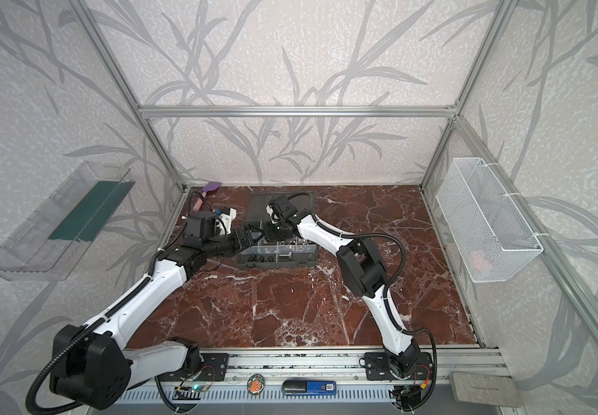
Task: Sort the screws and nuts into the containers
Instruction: 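Carry the brass wing nut to the organizer with the right gripper, then lower the brass wing nut into a compartment and open the right gripper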
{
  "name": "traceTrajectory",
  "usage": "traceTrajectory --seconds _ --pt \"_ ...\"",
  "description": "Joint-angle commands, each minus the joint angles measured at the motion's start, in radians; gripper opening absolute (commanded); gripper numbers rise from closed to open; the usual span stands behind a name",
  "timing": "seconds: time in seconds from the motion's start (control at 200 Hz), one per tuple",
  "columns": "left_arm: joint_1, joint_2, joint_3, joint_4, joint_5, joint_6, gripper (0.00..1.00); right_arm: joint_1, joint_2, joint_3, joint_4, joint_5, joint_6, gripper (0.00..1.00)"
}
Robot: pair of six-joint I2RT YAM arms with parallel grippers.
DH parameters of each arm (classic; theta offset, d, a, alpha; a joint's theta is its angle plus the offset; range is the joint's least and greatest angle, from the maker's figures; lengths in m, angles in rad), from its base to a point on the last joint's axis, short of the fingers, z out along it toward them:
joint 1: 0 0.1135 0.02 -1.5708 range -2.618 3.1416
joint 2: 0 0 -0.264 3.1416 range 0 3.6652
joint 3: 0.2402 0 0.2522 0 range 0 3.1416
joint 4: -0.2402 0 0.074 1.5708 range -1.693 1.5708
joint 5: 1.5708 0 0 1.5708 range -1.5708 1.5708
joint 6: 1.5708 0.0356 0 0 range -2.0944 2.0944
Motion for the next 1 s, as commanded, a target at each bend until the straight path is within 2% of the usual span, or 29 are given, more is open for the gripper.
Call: traceTrajectory --seconds 0.0,0.2,0.535,0.785,0.995 --pt "0.008 -0.018 -0.008 0.019 0.017 -0.007 0.99 0.0 0.019 0.044 -0.04 0.003 0.001 0.13" --pt "0.01 -0.022 -0.008 0.019 0.016 -0.013 0.99 0.002 0.009 0.038 -0.047 0.007 -0.009 0.25" --pt "0.008 -0.018 0.02 0.011 0.021 -0.011 1.0 -0.006 -0.069 0.017 -0.073 0.052 -0.058 0.31" --pt "-0.026 -0.007 0.023 0.029 0.016 -0.01 0.99 -0.069 -0.198 -0.093 -0.072 0.078 -0.096 0.35" --pt "-0.099 0.045 0.065 0.038 -0.007 0.007 1.0 -0.145 -0.345 -0.251 -0.066 0.181 -0.147 0.48"
